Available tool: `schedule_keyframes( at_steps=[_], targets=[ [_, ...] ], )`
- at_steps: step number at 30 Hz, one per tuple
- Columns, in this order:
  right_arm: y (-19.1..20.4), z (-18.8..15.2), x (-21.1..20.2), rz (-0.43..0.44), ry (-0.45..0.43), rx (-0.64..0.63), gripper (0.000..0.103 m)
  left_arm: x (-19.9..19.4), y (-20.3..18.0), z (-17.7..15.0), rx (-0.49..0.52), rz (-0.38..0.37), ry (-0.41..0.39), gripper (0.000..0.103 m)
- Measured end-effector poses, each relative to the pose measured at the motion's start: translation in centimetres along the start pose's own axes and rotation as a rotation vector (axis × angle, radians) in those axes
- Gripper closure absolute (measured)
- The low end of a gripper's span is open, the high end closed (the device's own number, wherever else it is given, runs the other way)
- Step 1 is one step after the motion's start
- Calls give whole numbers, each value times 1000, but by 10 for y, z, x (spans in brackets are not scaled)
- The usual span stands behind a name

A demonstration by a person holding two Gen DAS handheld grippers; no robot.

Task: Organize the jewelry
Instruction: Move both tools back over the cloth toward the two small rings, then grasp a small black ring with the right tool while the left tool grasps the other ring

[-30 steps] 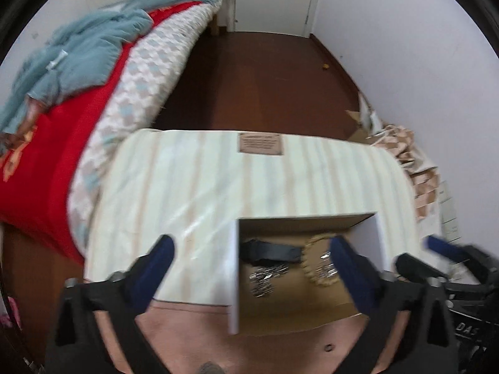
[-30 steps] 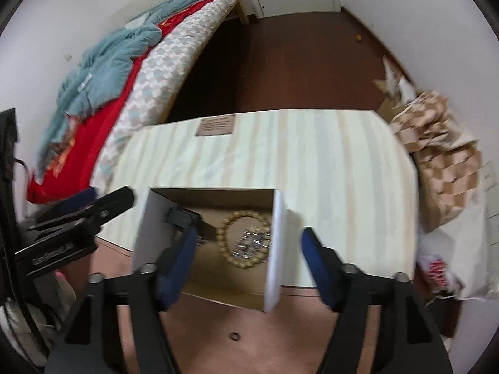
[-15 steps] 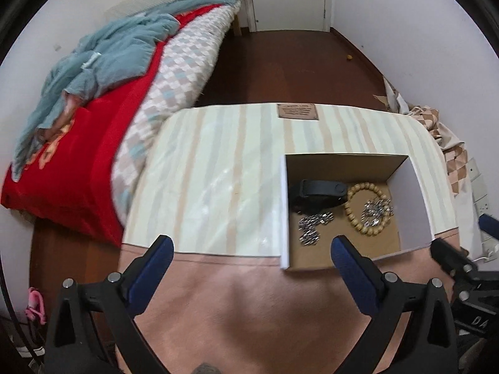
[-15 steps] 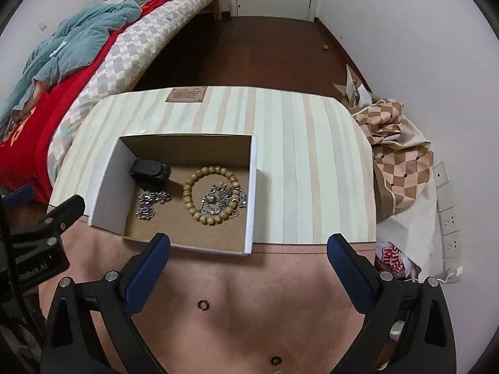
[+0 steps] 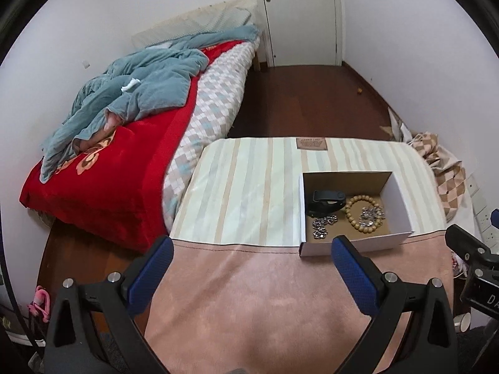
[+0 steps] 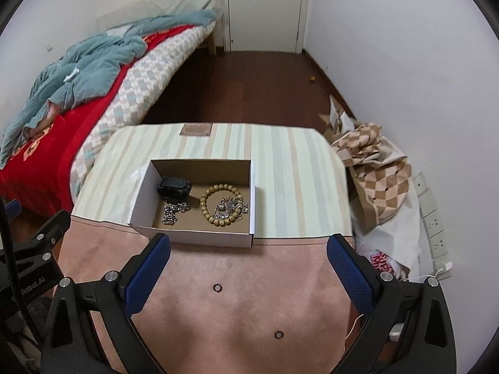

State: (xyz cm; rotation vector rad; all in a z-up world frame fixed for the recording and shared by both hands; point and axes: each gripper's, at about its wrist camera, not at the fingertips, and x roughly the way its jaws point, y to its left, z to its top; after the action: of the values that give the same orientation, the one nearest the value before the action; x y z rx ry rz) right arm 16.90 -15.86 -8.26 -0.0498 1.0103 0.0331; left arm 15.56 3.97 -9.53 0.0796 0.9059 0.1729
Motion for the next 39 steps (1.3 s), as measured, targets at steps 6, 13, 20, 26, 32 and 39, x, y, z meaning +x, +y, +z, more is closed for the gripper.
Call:
schedule_keyframes(
  at_steps=[6,13,20,26,32,39],
  targets=[
    [-2,-11,-40,-2,-48,3,2,-35,0,-9,-5,-42,-45,0],
    [-3,-20,-70,28,-91,28,2,-65,1,-12,-43,-64,-110,0],
    [-29,-47,-54,50,-68,100,1,-41,-13,-28,-16,2,-104,0],
    [-60,-105,14,-6,51,186,10,22,-42,-63,52,37,37,0],
    [-76,-163,77,40,179,262,49,60,-59,-89,110,52,135,0],
    [-61,-178,96,6,158,185,81,72,-66,-95,131,41,167,0]
  ],
)
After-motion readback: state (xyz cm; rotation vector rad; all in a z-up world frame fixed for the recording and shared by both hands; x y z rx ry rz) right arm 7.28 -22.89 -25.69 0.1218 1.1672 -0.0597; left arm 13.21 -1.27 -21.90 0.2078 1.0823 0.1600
